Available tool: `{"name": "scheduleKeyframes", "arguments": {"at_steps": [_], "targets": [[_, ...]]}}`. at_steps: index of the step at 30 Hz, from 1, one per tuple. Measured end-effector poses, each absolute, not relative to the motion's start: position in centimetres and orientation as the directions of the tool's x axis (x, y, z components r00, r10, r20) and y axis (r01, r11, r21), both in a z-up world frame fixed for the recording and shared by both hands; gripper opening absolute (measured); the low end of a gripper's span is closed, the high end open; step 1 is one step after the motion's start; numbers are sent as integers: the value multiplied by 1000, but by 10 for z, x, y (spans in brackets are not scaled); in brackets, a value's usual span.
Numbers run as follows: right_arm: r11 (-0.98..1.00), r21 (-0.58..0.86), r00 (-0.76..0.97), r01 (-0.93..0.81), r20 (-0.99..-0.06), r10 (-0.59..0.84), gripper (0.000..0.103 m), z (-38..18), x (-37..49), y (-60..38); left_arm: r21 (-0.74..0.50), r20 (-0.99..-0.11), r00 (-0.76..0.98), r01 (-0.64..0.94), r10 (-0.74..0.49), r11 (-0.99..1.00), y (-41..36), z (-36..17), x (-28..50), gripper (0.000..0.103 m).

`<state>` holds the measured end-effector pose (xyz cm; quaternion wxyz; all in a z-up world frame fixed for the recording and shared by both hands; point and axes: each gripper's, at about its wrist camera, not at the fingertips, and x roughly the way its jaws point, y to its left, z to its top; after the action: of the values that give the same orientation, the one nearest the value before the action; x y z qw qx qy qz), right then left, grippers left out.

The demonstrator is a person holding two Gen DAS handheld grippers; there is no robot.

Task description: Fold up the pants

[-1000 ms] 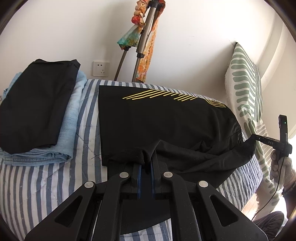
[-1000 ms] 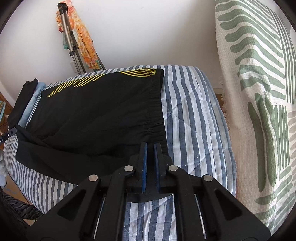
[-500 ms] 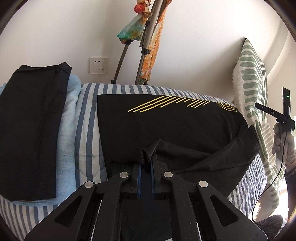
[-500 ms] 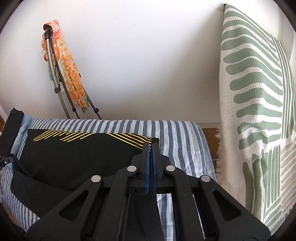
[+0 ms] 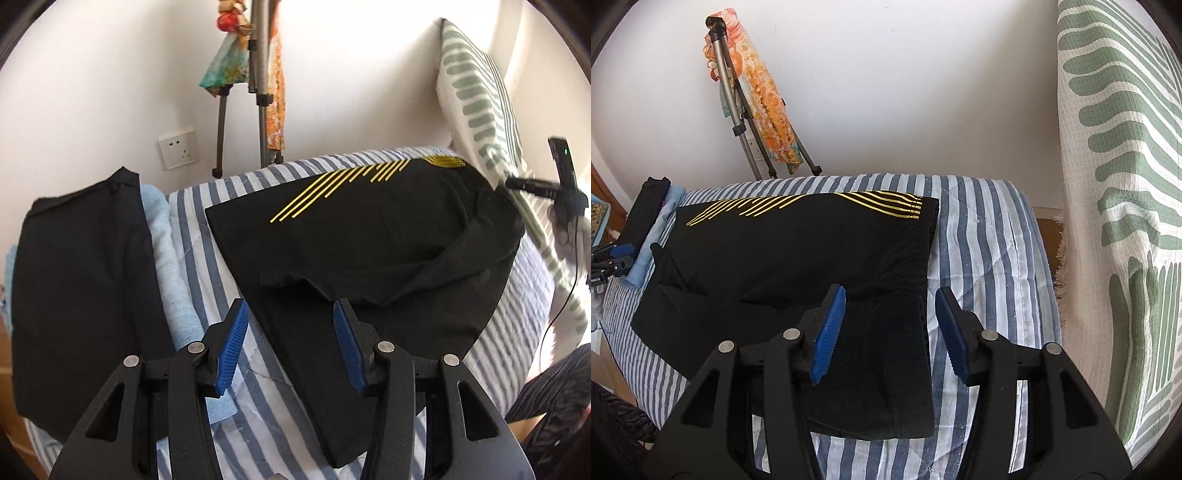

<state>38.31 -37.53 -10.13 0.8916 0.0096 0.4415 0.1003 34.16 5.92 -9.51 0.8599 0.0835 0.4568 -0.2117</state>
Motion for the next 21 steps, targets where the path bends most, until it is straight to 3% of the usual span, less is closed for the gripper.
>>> {"name": "scheduleKeyframes", "arguments": {"at_steps": [5, 13, 21], "targets": [[977, 146, 576, -157, -790, 211, 54, -106, 372, -387, 78, -838, 509, 469, -197, 880, 46, -111, 343, 47], [970, 198, 562, -139, -791, 242, 54, -109, 377, -398, 25, -843, 496, 420, -206, 907, 54, -122, 362, 47], [970, 124, 542, -210, -810, 221, 53, -114, 379, -369, 24, -838, 491, 470, -238, 882, 46, -126, 363, 47]]}}
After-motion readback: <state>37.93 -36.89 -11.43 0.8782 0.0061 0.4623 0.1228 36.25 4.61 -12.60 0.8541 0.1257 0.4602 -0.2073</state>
